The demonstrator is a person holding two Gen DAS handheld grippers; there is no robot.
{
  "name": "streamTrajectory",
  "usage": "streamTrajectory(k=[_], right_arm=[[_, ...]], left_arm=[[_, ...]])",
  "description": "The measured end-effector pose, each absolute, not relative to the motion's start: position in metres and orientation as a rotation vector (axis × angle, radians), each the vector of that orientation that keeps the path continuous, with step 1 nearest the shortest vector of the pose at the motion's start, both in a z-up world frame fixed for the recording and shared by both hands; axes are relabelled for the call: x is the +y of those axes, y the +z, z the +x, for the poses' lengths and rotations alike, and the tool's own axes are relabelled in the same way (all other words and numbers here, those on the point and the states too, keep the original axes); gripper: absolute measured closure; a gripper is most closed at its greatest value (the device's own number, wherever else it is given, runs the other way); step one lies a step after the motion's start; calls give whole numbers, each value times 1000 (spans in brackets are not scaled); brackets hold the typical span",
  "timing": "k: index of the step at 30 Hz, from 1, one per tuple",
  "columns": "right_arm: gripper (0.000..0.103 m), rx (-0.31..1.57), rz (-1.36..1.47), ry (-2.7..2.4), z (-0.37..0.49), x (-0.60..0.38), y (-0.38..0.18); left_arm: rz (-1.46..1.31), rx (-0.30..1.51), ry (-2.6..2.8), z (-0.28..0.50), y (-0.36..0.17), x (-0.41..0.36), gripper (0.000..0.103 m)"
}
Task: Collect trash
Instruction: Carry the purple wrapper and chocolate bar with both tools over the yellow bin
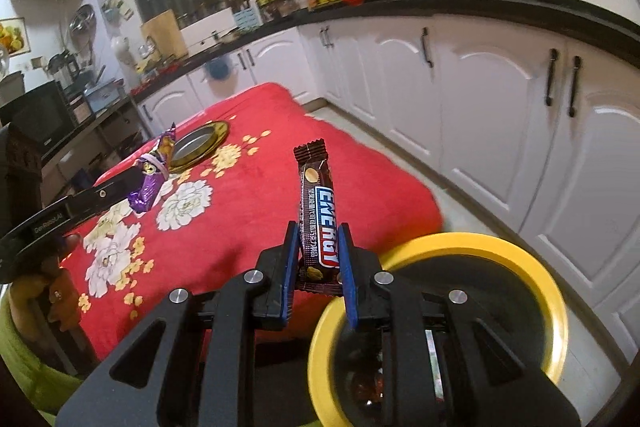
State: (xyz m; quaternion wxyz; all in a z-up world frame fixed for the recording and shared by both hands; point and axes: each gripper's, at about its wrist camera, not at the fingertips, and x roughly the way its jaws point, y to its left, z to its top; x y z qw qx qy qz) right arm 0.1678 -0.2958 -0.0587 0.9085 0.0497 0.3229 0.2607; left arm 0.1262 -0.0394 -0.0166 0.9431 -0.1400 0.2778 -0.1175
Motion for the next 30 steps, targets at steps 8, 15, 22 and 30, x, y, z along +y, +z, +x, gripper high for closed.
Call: streamTrajectory(k=[8, 15, 22, 30], right_arm=[[84, 641, 139, 449, 151, -333, -61], [84, 624, 160, 397, 142, -360, -62], [84, 624, 185, 362, 138, -382, -65], [84, 642, 205, 345, 138, -398, -73]], left_arm=[[-225, 568, -307, 123, -13, -76, 92], [-169, 574, -358, 120, -12, -108, 94], [-119, 597, -414, 118, -18, -138, 94], [-58, 643, -475, 117, -35, -170, 94]])
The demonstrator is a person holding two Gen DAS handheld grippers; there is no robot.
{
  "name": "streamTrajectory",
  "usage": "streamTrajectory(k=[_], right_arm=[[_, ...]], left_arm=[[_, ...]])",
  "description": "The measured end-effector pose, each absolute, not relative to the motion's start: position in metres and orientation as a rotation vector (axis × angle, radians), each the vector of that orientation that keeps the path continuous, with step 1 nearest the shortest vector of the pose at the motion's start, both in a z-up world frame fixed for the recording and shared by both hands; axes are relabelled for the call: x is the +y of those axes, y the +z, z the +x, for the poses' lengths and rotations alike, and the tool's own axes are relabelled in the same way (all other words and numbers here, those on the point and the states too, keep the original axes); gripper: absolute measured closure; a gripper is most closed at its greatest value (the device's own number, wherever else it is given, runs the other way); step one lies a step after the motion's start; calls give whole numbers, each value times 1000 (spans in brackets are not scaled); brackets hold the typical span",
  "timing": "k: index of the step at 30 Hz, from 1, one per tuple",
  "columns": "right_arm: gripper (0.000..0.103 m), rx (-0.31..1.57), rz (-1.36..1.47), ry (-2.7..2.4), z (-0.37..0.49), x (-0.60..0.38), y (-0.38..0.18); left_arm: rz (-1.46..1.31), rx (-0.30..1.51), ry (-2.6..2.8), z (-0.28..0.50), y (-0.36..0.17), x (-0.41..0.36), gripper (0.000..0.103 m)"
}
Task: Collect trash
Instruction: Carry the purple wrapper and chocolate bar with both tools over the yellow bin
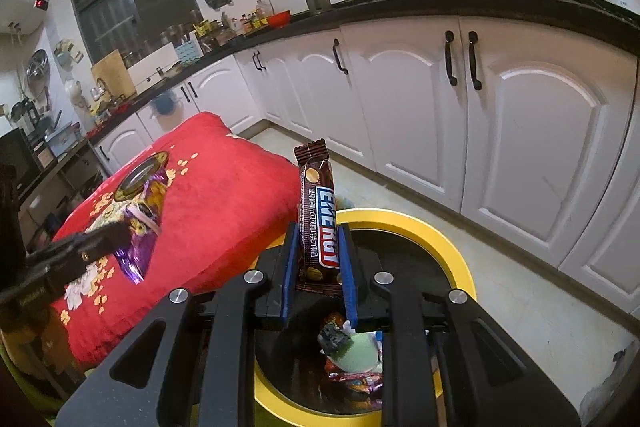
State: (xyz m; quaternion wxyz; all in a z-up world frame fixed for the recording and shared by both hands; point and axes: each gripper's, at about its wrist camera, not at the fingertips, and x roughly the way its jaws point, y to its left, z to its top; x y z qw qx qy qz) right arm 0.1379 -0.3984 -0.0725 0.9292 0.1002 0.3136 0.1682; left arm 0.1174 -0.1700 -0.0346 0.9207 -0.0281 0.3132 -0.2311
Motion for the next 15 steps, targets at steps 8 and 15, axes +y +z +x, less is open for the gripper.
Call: streamTrajectory(k=[8, 15], right_arm=[[83, 679, 219, 349, 141, -402, -82], [83, 710, 223, 355, 148, -402, -92]], left_arm=[[-13, 693, -514, 120, -52, -192, 94], [-3, 739, -531, 125, -67, -202, 94]])
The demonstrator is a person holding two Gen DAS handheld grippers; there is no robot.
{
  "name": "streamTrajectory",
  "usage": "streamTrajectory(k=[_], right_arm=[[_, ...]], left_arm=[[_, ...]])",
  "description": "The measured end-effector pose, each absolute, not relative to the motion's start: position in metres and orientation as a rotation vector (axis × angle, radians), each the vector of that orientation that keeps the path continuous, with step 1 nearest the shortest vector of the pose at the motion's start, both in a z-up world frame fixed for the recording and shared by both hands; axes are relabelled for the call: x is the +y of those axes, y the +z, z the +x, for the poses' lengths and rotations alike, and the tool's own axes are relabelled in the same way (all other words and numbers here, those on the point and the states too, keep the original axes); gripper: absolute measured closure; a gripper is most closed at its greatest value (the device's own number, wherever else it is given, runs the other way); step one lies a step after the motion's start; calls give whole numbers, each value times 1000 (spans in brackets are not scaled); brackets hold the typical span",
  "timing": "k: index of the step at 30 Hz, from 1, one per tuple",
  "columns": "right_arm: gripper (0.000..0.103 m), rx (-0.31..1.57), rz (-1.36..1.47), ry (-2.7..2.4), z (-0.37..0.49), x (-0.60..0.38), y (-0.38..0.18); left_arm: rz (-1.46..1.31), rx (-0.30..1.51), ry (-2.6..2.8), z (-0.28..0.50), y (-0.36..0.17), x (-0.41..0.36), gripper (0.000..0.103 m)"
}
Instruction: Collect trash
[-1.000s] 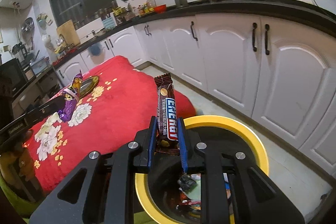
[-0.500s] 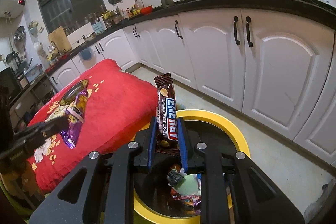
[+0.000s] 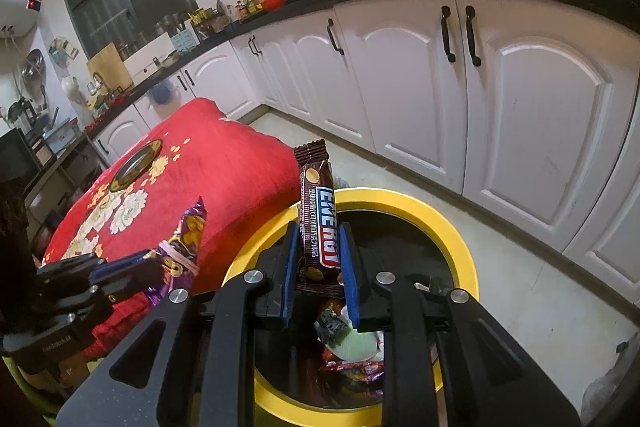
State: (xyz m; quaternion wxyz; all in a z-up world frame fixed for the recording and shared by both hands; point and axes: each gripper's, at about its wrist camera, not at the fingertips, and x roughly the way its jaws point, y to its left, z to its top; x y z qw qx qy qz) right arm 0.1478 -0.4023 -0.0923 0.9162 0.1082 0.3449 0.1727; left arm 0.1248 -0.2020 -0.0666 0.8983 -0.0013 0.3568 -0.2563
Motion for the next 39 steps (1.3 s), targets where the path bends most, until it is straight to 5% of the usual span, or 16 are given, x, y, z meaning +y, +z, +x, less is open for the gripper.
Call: streamTrajectory(k=[22, 32, 39], right_arm=[[74, 750, 273, 363, 157, -416, -112], [64, 739, 286, 330, 154, -429, -112], [53, 729, 267, 319, 151, -429, -107]], left_arm=[[11, 843, -523, 149, -95, -224, 94], [15, 861, -483, 153, -100, -221, 60], [-12, 865, -439, 154, -97, -210, 22]])
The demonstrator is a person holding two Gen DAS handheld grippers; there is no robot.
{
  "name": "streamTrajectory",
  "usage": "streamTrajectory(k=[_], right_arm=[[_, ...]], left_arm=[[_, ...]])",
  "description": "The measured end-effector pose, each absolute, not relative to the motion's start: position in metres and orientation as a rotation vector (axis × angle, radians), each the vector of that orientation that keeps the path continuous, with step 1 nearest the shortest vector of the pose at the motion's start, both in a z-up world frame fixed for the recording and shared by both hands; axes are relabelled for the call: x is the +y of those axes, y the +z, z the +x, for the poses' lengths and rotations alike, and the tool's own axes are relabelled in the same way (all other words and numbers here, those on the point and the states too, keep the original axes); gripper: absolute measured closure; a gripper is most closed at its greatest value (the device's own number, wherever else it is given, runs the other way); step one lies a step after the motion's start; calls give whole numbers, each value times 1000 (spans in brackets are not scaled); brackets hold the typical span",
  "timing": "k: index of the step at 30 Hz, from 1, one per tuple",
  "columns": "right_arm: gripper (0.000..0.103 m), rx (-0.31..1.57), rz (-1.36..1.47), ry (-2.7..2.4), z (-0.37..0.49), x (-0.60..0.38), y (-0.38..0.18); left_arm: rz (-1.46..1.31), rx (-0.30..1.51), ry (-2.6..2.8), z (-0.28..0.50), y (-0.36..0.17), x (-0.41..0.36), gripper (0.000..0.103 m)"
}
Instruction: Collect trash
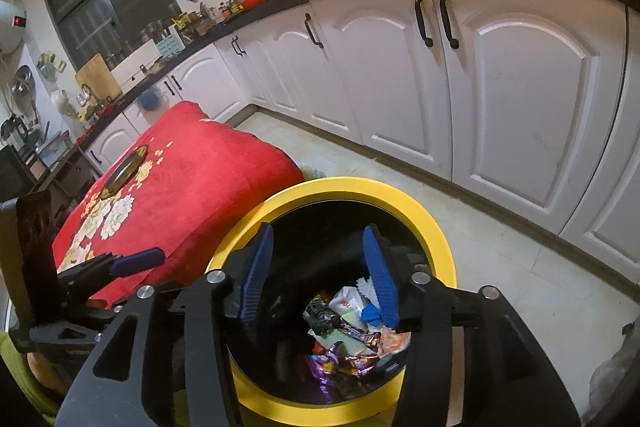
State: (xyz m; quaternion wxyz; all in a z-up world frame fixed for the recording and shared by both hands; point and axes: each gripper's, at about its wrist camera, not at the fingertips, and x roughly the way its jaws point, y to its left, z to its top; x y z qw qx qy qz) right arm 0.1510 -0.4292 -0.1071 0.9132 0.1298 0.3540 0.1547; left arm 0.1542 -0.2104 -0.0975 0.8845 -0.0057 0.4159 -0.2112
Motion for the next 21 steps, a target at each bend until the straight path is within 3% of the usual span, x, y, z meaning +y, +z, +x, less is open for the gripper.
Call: streamTrajectory(k=[3, 6, 21], right_arm=[[42, 710, 245, 317, 146, -425, -101], [32, 703, 232, 321, 143, -420, -97], [8, 624, 143, 365, 109, -360, -70]], left_arm=[[-35, 864, -409, 155, -94, -200, 11], [-56, 858, -374, 155, -90, -188, 11], [-123, 719, -198, 132, -45, -112, 11]])
